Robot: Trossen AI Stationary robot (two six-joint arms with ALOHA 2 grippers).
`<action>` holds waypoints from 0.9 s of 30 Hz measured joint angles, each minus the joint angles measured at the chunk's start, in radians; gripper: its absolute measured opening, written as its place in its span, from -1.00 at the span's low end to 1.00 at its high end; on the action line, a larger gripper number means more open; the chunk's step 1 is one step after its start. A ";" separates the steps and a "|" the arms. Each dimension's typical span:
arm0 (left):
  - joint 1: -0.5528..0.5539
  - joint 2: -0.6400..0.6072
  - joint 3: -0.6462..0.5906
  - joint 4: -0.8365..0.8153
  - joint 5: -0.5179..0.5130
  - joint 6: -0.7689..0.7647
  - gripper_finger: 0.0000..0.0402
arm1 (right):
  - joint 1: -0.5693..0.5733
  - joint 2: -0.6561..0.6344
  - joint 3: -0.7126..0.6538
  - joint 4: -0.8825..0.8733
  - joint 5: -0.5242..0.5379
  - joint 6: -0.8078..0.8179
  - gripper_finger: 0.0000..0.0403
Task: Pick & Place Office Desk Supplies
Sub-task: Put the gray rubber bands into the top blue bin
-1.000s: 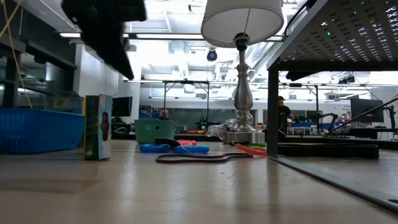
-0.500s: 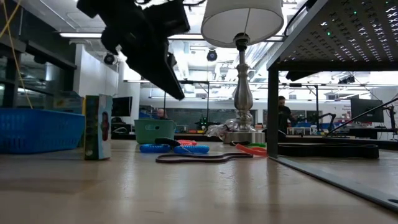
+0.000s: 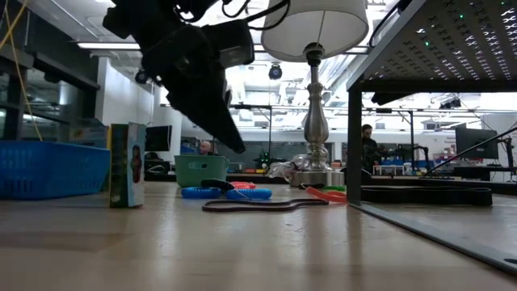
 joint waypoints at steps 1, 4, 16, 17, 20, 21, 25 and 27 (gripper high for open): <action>-0.005 0.003 0.000 -0.003 0.000 -0.012 -0.65 | 0.000 0.000 0.000 0.000 0.000 0.000 -0.48; -0.014 0.013 0.000 0.007 0.001 -0.047 -0.65 | 0.000 0.000 0.000 0.000 0.000 0.000 -0.48; -0.018 0.092 0.000 0.094 0.055 -0.083 -0.65 | 0.000 0.000 0.000 0.000 0.000 0.000 -0.48; -0.018 0.098 0.000 0.097 0.051 -0.080 -0.65 | 0.000 0.000 0.000 0.000 0.000 0.000 -0.48; -0.018 0.104 -0.001 0.094 0.036 -0.056 -0.65 | 0.000 0.000 0.000 0.000 0.000 0.000 -0.48; -0.018 0.113 0.000 0.108 0.032 -0.050 -0.65 | 0.000 0.000 0.000 -0.001 0.000 0.000 -0.48; -0.018 0.133 -0.001 0.114 0.032 -0.030 -0.65 | 0.000 0.000 0.000 -0.001 0.000 0.000 -0.48; -0.018 0.136 -0.001 0.101 0.030 -0.030 -0.65 | 0.000 0.000 0.000 0.000 0.000 0.000 -0.48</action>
